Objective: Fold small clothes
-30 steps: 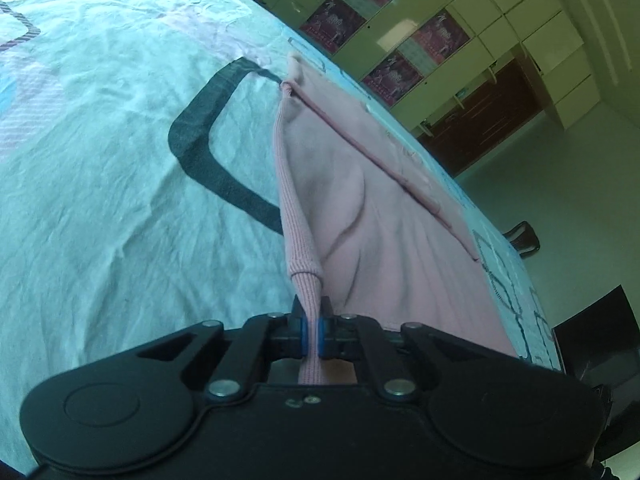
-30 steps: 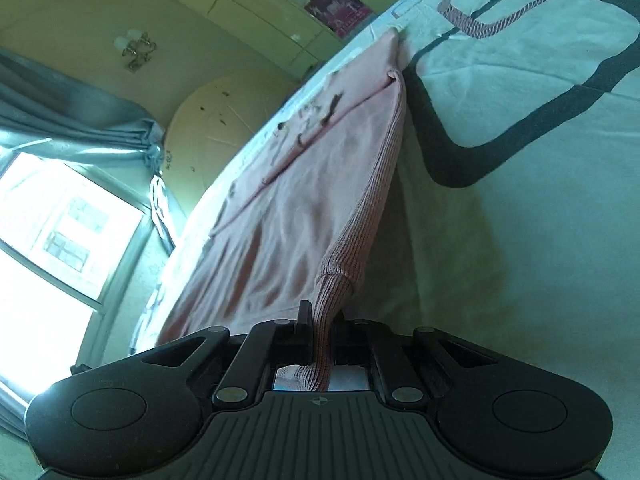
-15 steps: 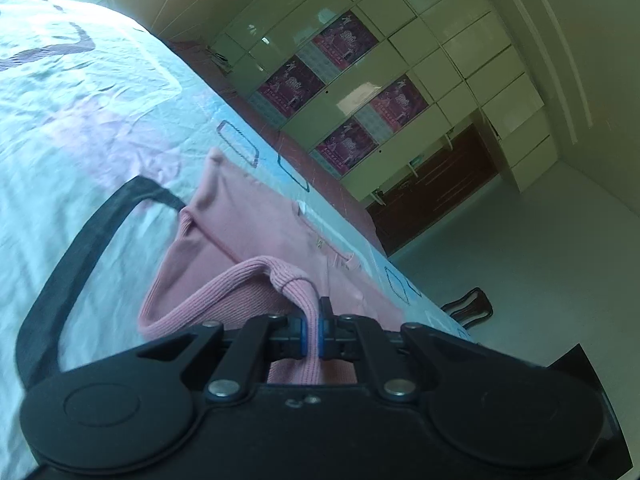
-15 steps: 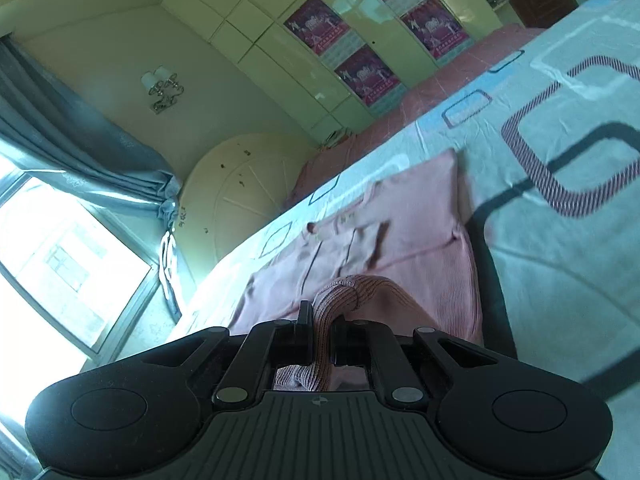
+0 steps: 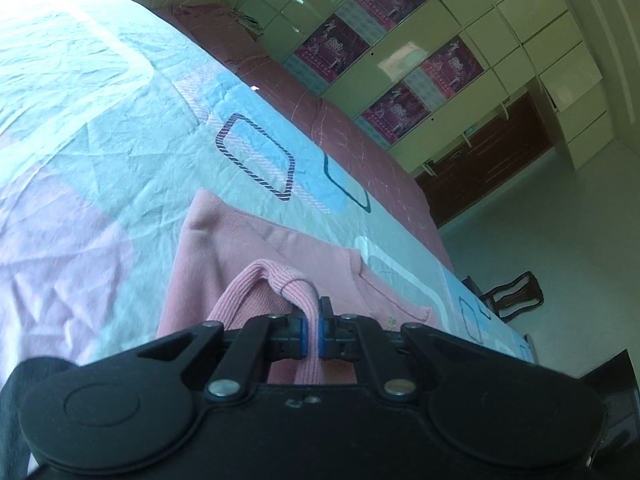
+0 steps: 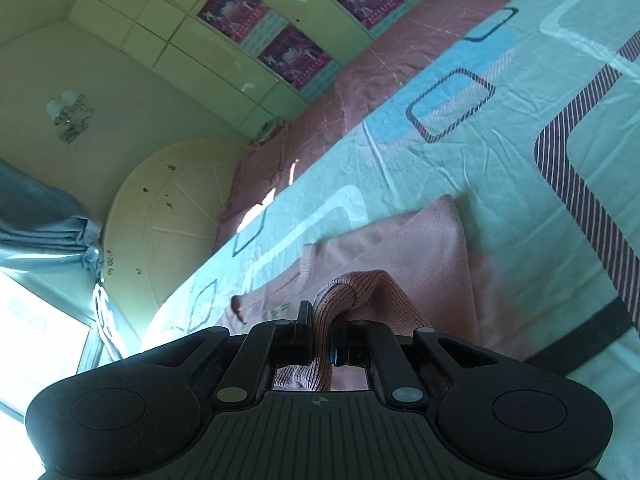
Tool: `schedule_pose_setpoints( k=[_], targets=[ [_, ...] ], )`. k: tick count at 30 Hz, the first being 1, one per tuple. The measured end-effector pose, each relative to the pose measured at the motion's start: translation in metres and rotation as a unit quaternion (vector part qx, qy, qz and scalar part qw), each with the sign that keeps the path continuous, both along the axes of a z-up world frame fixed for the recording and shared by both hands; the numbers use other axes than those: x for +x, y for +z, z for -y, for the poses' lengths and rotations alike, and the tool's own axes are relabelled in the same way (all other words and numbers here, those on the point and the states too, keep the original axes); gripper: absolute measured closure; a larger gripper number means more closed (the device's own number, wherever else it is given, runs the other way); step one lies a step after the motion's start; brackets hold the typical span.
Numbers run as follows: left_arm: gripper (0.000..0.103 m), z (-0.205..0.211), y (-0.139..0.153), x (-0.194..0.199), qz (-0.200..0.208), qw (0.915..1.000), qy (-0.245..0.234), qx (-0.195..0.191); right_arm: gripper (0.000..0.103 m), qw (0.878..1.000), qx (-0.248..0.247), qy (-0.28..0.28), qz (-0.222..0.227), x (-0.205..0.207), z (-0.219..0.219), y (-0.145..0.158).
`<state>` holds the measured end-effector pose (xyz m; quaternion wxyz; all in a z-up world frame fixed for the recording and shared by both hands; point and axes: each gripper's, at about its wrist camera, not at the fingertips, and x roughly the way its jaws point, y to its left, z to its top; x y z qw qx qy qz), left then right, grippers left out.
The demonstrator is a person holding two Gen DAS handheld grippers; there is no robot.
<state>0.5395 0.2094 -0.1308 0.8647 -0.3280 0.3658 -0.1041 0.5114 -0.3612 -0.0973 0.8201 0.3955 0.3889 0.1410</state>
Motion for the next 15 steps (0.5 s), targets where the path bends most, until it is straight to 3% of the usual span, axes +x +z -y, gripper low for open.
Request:
schedule_pose_setpoints(
  k=[2, 4, 6, 7, 8, 9, 11, 13, 15],
  targets=[
    [0.099, 0.001, -0.009, 0.014, -0.009, 0.9999, -0.010, 0.007, 0.096, 1.000, 0.002, 0.004, -0.017, 0.019, -0.001, -0.014],
    [0.091, -0.001, -0.012, 0.022, -0.011, 0.9999, -0.011, 0.007, 0.096, 1.000, -0.004, 0.006, -0.027, 0.032, 0.000, -0.021],
    [0.064, -0.007, -0.005, 0.020, 0.013, 0.9999, 0.000, -0.003, 0.063, 0.999, -0.030, -0.009, -0.027, 0.033, 0.003, -0.016],
    [0.053, -0.011, 0.003, 0.018, 0.034, 0.9994, 0.008, 0.003, 0.029, 0.999, -0.041, -0.018, -0.002, 0.028, 0.005, -0.010],
    [0.027, -0.013, 0.011, 0.013, 0.055, 0.9981, 0.016, 0.025, 0.022, 0.998, -0.056, -0.024, 0.035, 0.021, 0.007, -0.001],
    [0.018, -0.013, 0.018, 0.011, 0.074, 0.9958, 0.014, 0.052, 0.022, 0.997, -0.062, -0.022, 0.046, 0.019, 0.009, 0.005],
    [0.026, -0.012, 0.025, 0.018, 0.080, 0.9922, -0.013, 0.094, 0.023, 0.995, -0.076, -0.012, 0.056, 0.019, 0.014, 0.008],
    [0.036, -0.005, 0.027, 0.031, 0.074, 0.9866, -0.057, 0.134, 0.025, 0.990, -0.126, 0.014, 0.063, 0.023, 0.008, 0.011],
    [0.040, 0.012, 0.026, 0.046, 0.062, 0.9714, -0.120, 0.196, 0.041, 0.982, -0.169, 0.059, 0.058, 0.032, -0.006, 0.008]
  ],
)
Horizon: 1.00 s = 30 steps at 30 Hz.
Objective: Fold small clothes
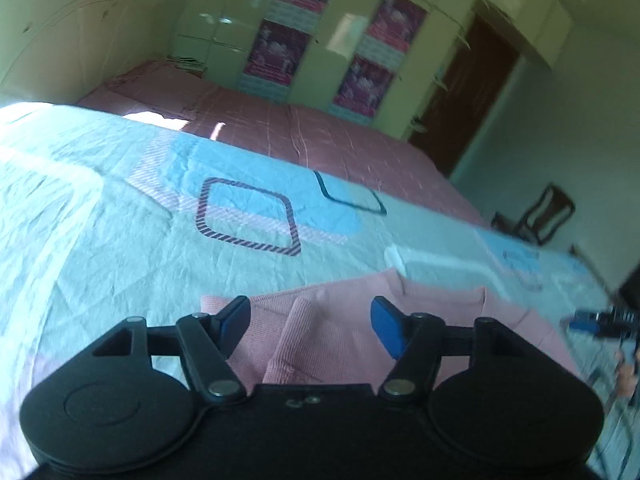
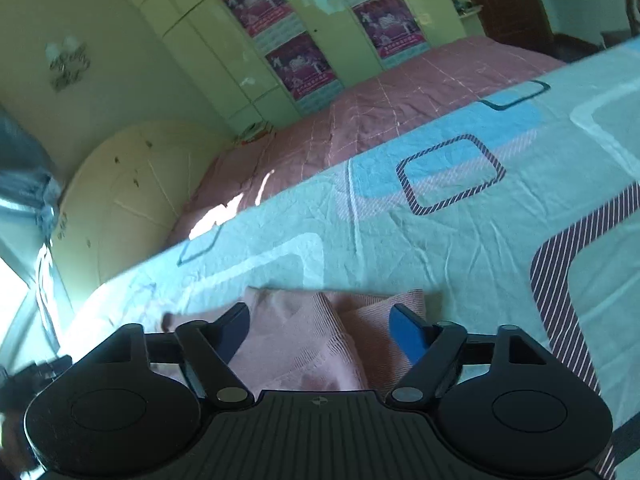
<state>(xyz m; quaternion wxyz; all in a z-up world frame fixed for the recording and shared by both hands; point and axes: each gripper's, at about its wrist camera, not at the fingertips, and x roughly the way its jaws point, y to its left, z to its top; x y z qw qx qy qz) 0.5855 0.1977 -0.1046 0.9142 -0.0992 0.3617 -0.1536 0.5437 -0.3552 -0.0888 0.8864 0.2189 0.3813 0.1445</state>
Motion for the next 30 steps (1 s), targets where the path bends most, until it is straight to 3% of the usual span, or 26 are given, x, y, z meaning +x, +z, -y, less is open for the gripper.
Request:
schedule_pose_setpoints(
  k=[2, 4, 7, 8, 9, 10, 11, 12, 15, 18, 20, 23, 25, 27, 28, 30],
  targets=[
    [0.045, 0.019, -0.008, 0.012, -0.018, 0.9961, -0.047, 0.072, 0.049, 0.998, -0.047, 0.034, -0.001, 0.009, -0.016, -0.003],
    [0.045, 0.033, -0.017, 0.021, -0.034, 0.9889, -0.079, 0.121, 0.050, 0.993, -0.093, 0.065, -0.008, 0.017, -0.032, -0.013],
    [0.045, 0.043, -0.028, 0.027, -0.037, 0.9829, -0.101, 0.149, 0.051, 0.983, -0.153, 0.101, -0.025, 0.026, -0.051, -0.031],
    [0.049, 0.045, -0.028, 0.026, -0.032, 0.9830, -0.106, 0.147, 0.058, 0.978, -0.172, 0.114, -0.030, 0.028, -0.056, -0.037],
    [0.061, 0.047, -0.028, 0.025, -0.028, 0.9833, -0.113, 0.140, 0.060, 0.976, -0.181, 0.122, -0.025, 0.028, -0.061, -0.039],
    [0.068, 0.047, -0.028, 0.025, -0.028, 0.9841, -0.116, 0.131, 0.069, 0.974, -0.184, 0.128, -0.020, 0.027, -0.063, -0.039],
    [0.081, 0.048, -0.029, 0.025, -0.029, 0.9849, -0.118, 0.123, 0.088, 0.973, -0.185, 0.134, -0.015, 0.026, -0.064, -0.039],
    [0.096, 0.050, -0.030, 0.026, -0.024, 0.9853, -0.118, 0.120, 0.093, 0.972, -0.189, 0.138, -0.010, 0.025, -0.066, -0.039],
    [0.099, 0.047, -0.023, 0.016, 0.021, 0.9878, -0.111, 0.107, 0.094, 0.970, -0.192, 0.150, 0.006, 0.020, -0.066, -0.038],
    [0.099, 0.030, -0.006, 0.003, 0.083, 0.9929, -0.076, 0.039, 0.095, 0.982, -0.101, 0.160, 0.020, 0.016, -0.046, -0.027],
    [0.099, 0.022, -0.001, 0.003, 0.097, 0.9927, -0.070, 0.015, 0.095, 0.982, -0.096, 0.161, 0.026, 0.018, -0.040, -0.023],
    [0.099, 0.025, -0.002, 0.019, 0.089, 0.9930, -0.076, 0.017, 0.095, 0.988, -0.082, 0.122, 0.036, 0.030, -0.029, -0.017],
    [0.099, 0.029, -0.010, 0.034, 0.063, 0.9970, -0.029, 0.034, 0.095, 0.995, -0.071, 0.050, 0.046, 0.034, -0.020, -0.020],
    [0.100, 0.029, -0.021, 0.047, 0.031, 0.9985, 0.032, 0.030, 0.095, 0.995, -0.083, 0.023, 0.043, 0.037, -0.027, -0.026],
    [0.100, 0.030, -0.026, 0.052, 0.018, 0.9989, 0.042, 0.013, 0.095, 0.995, -0.093, 0.019, 0.036, 0.039, -0.035, -0.030],
    [0.101, 0.039, -0.032, 0.057, 0.006, 0.9989, 0.042, 0.022, 0.095, 0.994, -0.110, 0.016, 0.023, 0.041, -0.045, -0.037]
  ],
)
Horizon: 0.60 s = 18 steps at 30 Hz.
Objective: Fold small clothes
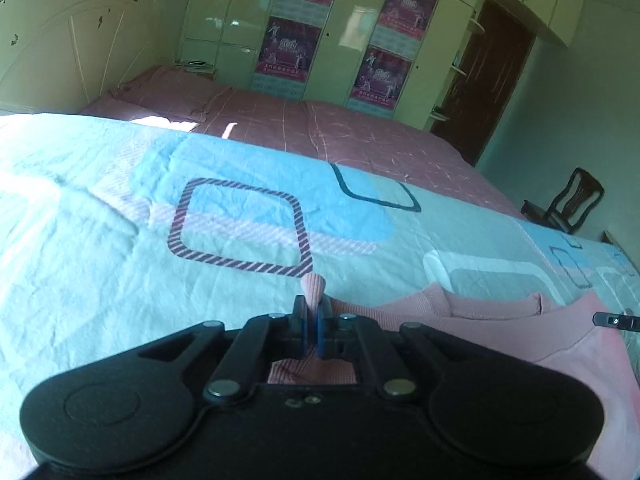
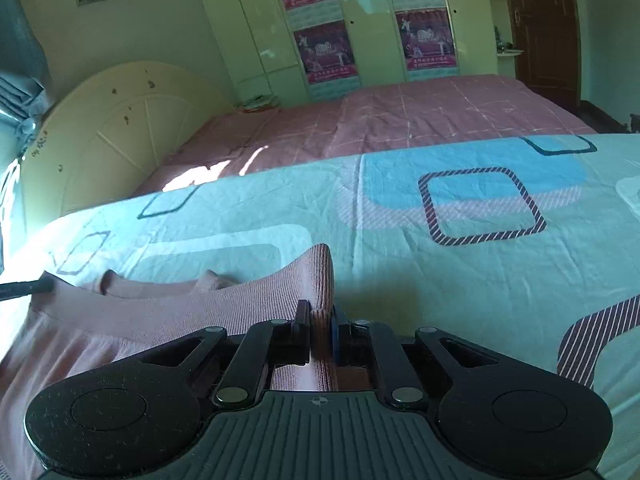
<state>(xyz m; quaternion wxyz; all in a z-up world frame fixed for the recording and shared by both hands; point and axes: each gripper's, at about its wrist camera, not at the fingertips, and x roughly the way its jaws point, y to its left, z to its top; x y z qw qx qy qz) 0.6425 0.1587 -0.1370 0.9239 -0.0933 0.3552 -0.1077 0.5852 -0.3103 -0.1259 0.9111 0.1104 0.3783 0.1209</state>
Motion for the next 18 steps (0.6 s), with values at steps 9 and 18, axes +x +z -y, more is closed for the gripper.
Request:
schedule_pose_setpoints(
  k=[9, 18],
  targets=[
    [0.100, 0.005, -0.011, 0.003, -0.009, 0.9991, -0.004, 0.041, 0.095, 0.999, -0.029, 0.007, -0.015, 0.000, 0.002, -0.012],
    [0.022, 0.022, -0.008, -0.002, 0.002, 0.9925, 0.005, 0.122, 0.062, 0.999, -0.039, -0.002, -0.002, -0.006, -0.006, -0.007]
  ],
)
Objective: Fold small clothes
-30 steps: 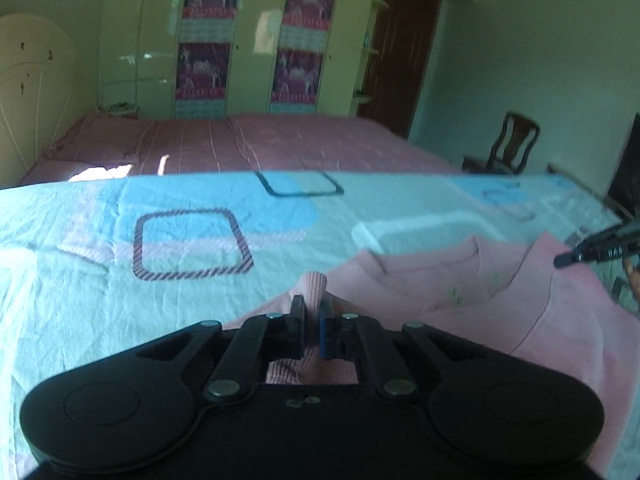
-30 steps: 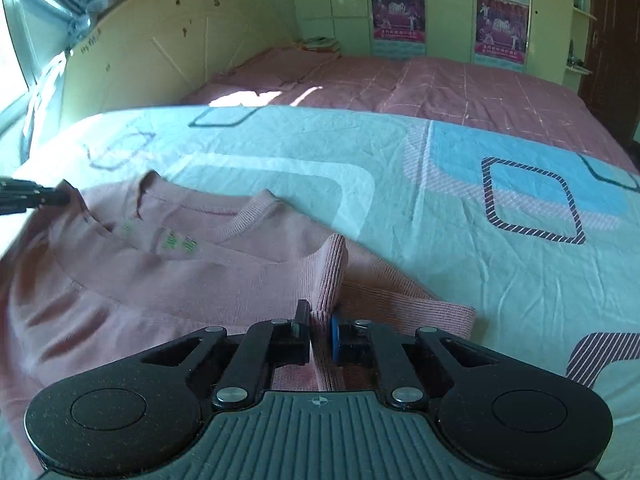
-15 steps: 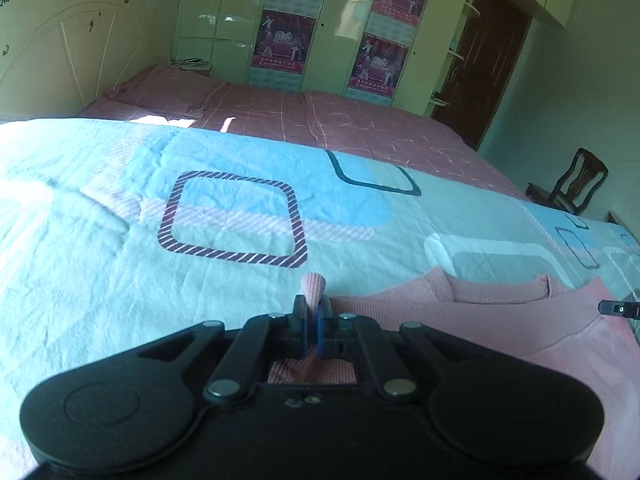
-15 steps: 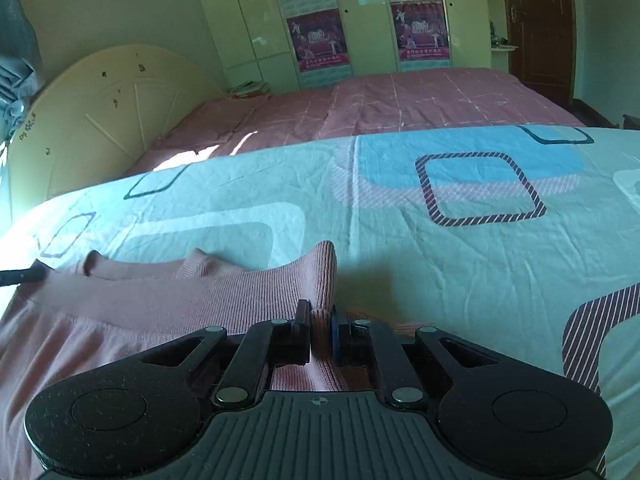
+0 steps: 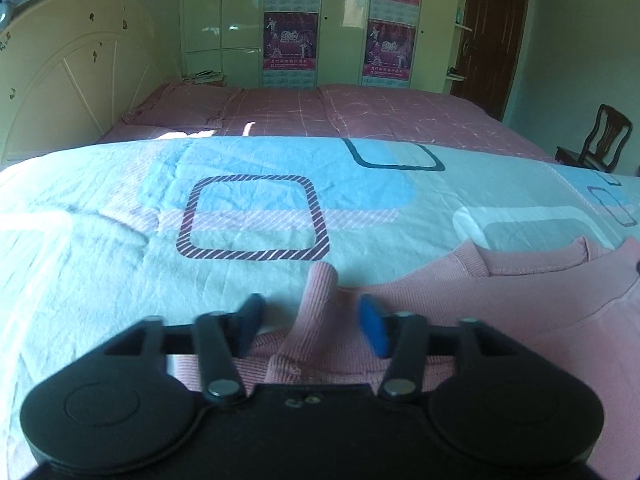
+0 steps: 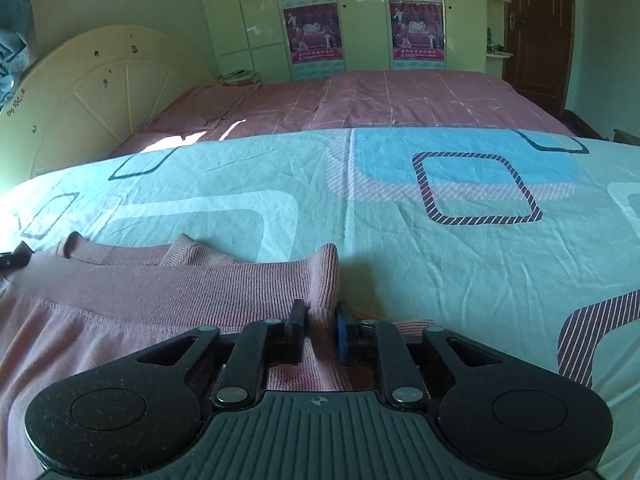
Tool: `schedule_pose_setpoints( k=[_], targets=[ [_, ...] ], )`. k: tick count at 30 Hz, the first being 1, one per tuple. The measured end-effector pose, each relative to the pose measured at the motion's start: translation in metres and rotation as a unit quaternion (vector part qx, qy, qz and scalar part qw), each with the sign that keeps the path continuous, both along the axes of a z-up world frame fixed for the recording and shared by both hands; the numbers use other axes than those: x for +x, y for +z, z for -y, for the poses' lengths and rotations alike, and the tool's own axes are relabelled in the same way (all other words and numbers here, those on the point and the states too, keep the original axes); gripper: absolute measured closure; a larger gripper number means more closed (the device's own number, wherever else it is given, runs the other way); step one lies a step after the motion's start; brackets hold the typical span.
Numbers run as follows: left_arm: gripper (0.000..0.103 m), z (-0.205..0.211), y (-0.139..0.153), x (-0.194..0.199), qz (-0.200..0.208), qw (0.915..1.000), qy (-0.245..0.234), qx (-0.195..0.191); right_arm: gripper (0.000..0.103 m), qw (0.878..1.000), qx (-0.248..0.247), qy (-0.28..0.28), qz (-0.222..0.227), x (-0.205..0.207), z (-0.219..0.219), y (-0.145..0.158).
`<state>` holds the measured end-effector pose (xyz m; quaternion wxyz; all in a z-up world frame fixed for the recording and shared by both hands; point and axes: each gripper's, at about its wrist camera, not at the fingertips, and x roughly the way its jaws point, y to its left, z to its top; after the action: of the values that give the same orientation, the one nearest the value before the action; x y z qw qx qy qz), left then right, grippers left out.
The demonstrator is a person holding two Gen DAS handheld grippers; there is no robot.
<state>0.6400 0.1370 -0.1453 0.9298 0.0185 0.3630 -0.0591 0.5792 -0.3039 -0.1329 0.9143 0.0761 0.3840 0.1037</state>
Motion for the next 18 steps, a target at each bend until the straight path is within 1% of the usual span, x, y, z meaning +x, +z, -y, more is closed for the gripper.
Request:
schedule_pose_setpoints(
  k=[1, 2, 4, 6, 7, 8, 9, 12, 15, 16, 18],
  targets=[
    [0.016, 0.002, 0.001, -0.003, 0.004, 0.9999, 0.000, 0.010, 0.035, 1.000, -0.004, -0.003, 0.011, -0.004, -0.001, 0.003],
    [0.017, 0.004, 0.003, -0.006, 0.010, 0.9998, -0.007, 0.015, 0.027, 1.000, -0.009, -0.007, 0.027, -0.009, -0.002, 0.007],
    [0.017, 0.007, 0.007, -0.012, 0.011, 0.9996, -0.015, 0.021, 0.027, 0.999, -0.005, -0.009, 0.033, -0.015, -0.002, 0.011],
    [0.017, 0.014, 0.015, -0.024, 0.025, 0.9990, -0.016, 0.034, 0.027, 0.999, 0.003, -0.007, 0.039, -0.022, -0.003, 0.014],
    [0.016, 0.018, 0.020, -0.029, 0.034, 0.9987, -0.015, 0.034, 0.033, 0.999, 0.007, 0.000, 0.042, -0.026, -0.006, 0.016],
    [0.016, 0.023, 0.025, -0.036, 0.044, 0.9986, -0.015, 0.027, 0.041, 0.999, 0.003, 0.011, 0.044, -0.031, -0.013, 0.019],
    [0.015, 0.029, 0.030, -0.042, 0.052, 0.9983, -0.021, 0.019, 0.042, 0.999, -0.001, 0.020, 0.048, -0.034, -0.021, 0.021],
    [0.014, 0.052, 0.038, -0.055, 0.067, 0.9970, -0.036, 0.013, 0.042, 0.997, 0.009, 0.052, 0.057, -0.043, -0.044, 0.024],
    [0.014, 0.073, 0.038, -0.063, 0.064, 0.9970, -0.044, -0.005, 0.044, 0.994, 0.015, 0.088, 0.057, -0.048, -0.075, 0.025],
    [0.015, 0.079, 0.037, -0.066, 0.061, 0.9970, -0.046, -0.012, 0.046, 0.993, 0.014, 0.099, 0.057, -0.050, -0.084, 0.025],
    [0.020, 0.090, 0.034, -0.072, 0.056, 0.9965, -0.056, -0.028, 0.050, 0.991, 0.010, 0.124, 0.054, -0.051, -0.105, 0.024]
  ],
)
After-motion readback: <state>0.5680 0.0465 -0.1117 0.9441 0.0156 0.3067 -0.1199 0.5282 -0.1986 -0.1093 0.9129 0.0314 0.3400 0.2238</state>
